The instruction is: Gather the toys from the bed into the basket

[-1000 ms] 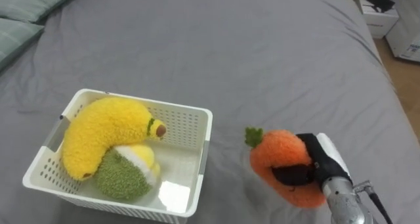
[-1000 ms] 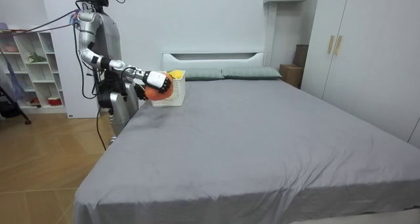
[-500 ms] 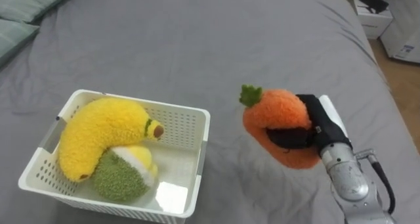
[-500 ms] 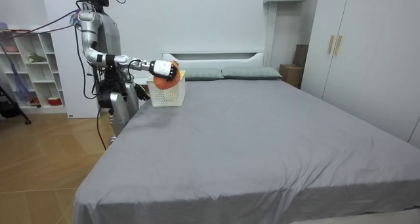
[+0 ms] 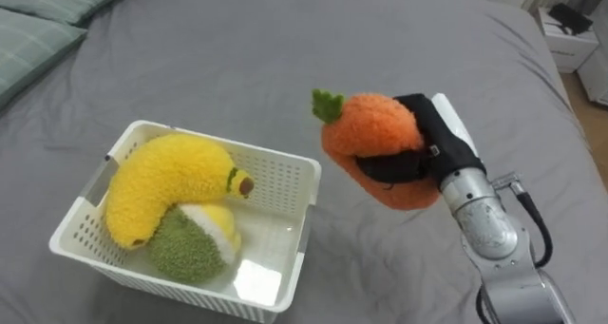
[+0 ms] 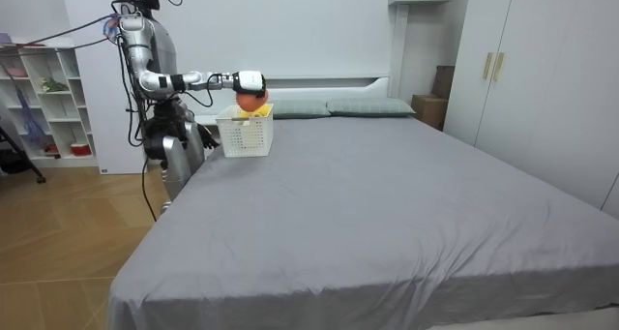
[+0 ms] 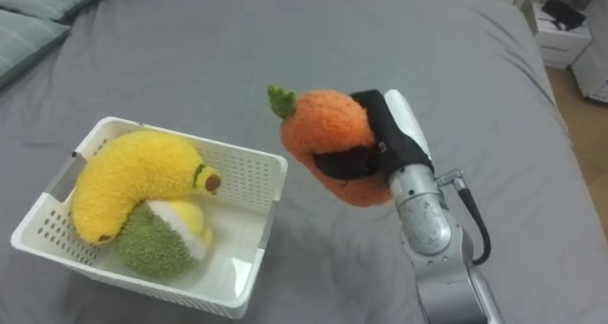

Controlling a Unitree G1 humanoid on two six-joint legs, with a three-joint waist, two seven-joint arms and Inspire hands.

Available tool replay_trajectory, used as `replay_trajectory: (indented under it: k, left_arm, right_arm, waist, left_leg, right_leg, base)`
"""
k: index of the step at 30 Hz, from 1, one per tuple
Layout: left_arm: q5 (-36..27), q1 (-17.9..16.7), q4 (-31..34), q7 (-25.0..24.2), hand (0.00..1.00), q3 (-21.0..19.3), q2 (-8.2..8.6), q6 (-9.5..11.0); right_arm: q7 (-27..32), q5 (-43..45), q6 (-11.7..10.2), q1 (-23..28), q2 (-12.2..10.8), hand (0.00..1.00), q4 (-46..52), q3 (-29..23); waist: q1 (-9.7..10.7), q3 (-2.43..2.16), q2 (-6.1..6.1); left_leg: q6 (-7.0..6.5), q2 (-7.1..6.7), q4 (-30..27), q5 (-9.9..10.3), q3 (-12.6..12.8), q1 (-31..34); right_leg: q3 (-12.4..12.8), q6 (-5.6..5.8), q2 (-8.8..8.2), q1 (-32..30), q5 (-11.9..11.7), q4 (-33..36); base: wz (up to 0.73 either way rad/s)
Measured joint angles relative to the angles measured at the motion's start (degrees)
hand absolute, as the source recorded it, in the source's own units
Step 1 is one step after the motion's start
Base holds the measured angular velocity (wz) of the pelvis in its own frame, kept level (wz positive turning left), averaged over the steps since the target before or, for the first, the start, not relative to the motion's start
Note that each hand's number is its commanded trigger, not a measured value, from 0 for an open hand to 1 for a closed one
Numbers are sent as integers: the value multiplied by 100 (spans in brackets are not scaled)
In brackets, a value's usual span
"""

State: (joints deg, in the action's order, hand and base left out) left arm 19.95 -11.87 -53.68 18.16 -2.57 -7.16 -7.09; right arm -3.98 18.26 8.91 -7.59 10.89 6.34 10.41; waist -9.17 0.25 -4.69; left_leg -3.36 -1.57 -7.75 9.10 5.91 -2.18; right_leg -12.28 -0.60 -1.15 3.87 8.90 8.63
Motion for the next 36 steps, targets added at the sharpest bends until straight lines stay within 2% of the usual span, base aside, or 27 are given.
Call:
replay_trajectory:
  k: [6, 7, 12, 16, 19, 20, 21, 23, 24, 31, 36]
  left_arm:
    - [57, 18, -121, 22, 0, -4, -6, -42]
    - [96, 7, -132, 21, 0, -5, -7, -114]
    - [212, 9, -147, -17, 0, -33, -25, -299]
    - [216, 20, -158, -38, 0, 31, -36, -310]
    - [218, 48, -157, -122, 0, 69, -32, -311]
    - [217, 62, -157, -136, 0, 72, -32, -311]
    - [217, 94, -156, -143, 0, 74, -25, -311]
    - [224, 165, -148, -145, 0, 78, -8, -310]
    - [233, 197, -147, -145, 0, 86, -9, -310]
    - [440, 275, -141, -142, 0, 168, 0, -334]
    - [445, 302, -140, -144, 0, 176, 5, -379]
  right_arm:
    - [-132, 173, 9, -458, -22, 100, 121, 481]
    - [-178, 259, 85, -521, -28, 100, 136, 605]
    - [-470, 258, 293, -703, -73, 100, 144, 966]
    - [-669, 277, 327, -809, -233, 100, 141, 1176]
    - [-814, 355, 323, -963, -252, 100, 139, 1334]
    - [-834, 367, 323, -973, -265, 93, 139, 1341]
    - [-864, 371, 323, -979, -306, 80, 138, 1354]
    - [-909, 448, 326, -979, -340, 13, 132, 1375]
    - [-944, 546, 333, -981, -364, 0, 132, 1404]
    - [-1045, 746, 368, -980, -397, 0, 115, 1556]
    - [-1046, 702, 369, -980, -392, 0, 39, 1557]
  waist:
    - [-259, -10, -87]
    - [-326, -32, -124]
    - [-517, -27, -128]
    - [-548, -10, -111]
    - [-557, 9, -101]
    - [-563, 9, -101]
    - [-638, 17, -97]
    - [-719, 37, -95]
    - [-745, 58, -97]
    - [-881, 77, -83]
    - [-864, 79, -81]
  left_leg:
    - [-2, -10, 0, 0, -60, 3]
    - [-2, -11, 1, 0, -73, 23]
    - [-2, -16, -3, 0, -137, 52]
    - [-3, -32, -16, -1, -221, 93]
    - [-1, -36, -17, -3, -266, 121]
    - [0, -37, -18, -5, -281, 127]
    - [3, -36, -17, -7, -288, 128]
    - [8, -36, -19, -11, -301, 153]
    - [10, -38, -22, -13, -320, 167]
    - [8, -48, -95, -16, -378, 285]
    - [7, -49, -97, -16, -383, 287]
  right_leg:
    - [-80, 0, -18, 2, 0, -6]
    - [-94, 0, -20, 3, 0, -5]
    - [-125, 1, -25, 13, 0, -6]
    - [-190, 1, -38, 18, 1, -6]
    - [-202, 2, -39, 4, 1, -6]
    - [-202, 2, -38, 4, 1, -6]
    - [-199, 2, -35, 3, 1, -6]
    - [-220, 2, -34, -10, 1, -10]
    - [-238, 2, -34, -14, 1, -13]
    - [-360, 2, -43, -80, 1, -20]
    - [-353, 2, -45, -82, 1, -21]
  base:
    - [5]
    - [4]
    - [7]
    - [9]
    - [8]
    - [7]
    - [3]
    - [2]
    - [7]
    - [5]
    - [0]
